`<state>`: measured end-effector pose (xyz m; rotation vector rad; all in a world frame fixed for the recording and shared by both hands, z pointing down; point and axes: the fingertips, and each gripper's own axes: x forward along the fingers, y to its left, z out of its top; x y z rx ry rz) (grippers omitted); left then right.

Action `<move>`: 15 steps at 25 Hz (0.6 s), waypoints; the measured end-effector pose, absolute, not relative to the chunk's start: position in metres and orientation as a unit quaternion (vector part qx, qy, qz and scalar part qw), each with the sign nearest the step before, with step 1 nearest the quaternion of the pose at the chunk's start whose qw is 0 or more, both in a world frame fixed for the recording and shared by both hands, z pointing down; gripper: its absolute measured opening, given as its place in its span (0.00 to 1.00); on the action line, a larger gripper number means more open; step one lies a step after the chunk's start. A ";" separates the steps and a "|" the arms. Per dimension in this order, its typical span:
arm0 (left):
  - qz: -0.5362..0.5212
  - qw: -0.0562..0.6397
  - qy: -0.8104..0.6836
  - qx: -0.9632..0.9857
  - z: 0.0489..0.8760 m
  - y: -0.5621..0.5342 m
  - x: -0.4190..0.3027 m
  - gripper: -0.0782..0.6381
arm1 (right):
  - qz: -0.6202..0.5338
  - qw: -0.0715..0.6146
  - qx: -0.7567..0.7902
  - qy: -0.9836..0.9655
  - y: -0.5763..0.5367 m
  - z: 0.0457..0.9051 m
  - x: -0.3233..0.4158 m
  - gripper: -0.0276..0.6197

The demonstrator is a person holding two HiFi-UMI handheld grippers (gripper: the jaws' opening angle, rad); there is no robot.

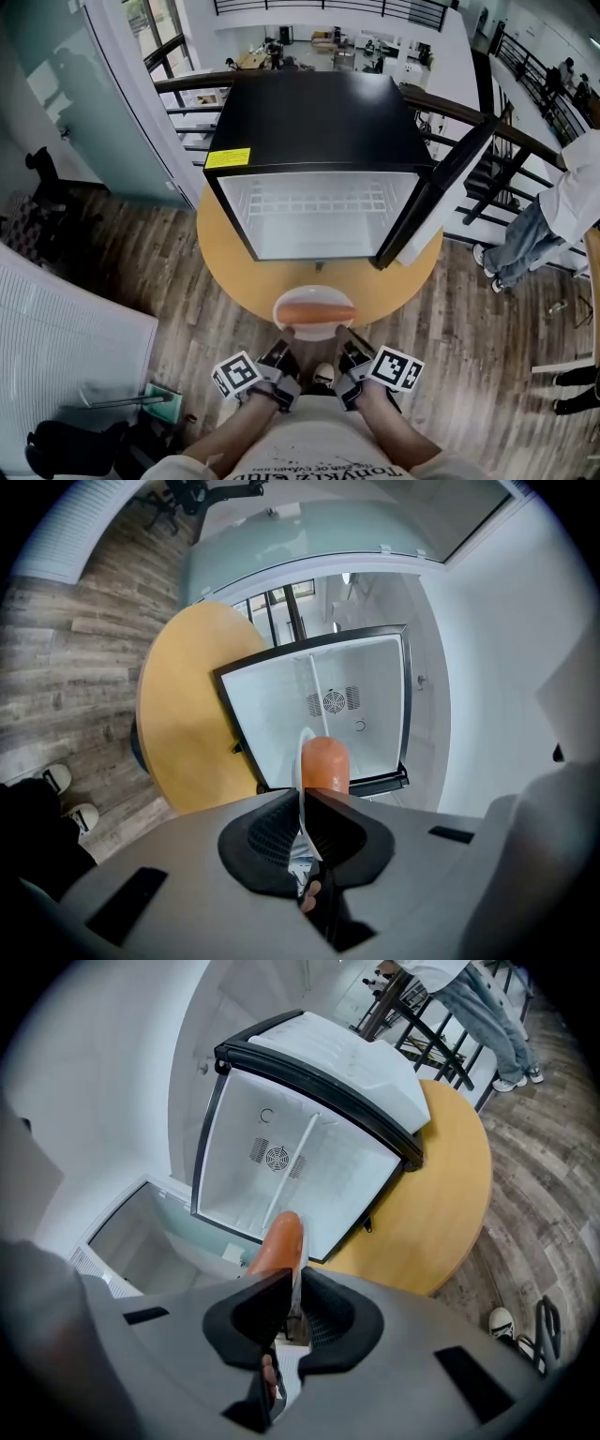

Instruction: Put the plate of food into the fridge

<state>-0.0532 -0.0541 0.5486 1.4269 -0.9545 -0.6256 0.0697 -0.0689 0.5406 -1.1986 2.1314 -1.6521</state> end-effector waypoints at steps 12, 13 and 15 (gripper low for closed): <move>-0.270 0.615 -0.392 0.629 0.523 -0.091 -0.057 0.15 | -0.555 0.114 -0.417 0.711 -0.100 0.520 0.065 0.12; -0.268 0.615 -0.394 0.629 0.521 -0.095 -0.058 0.15 | -0.553 0.115 -0.417 0.712 -0.104 0.518 0.064 0.12; -0.257 0.615 -0.404 0.627 0.520 -0.101 -0.061 0.15 | -0.550 0.117 -0.418 0.713 -0.112 0.513 0.064 0.12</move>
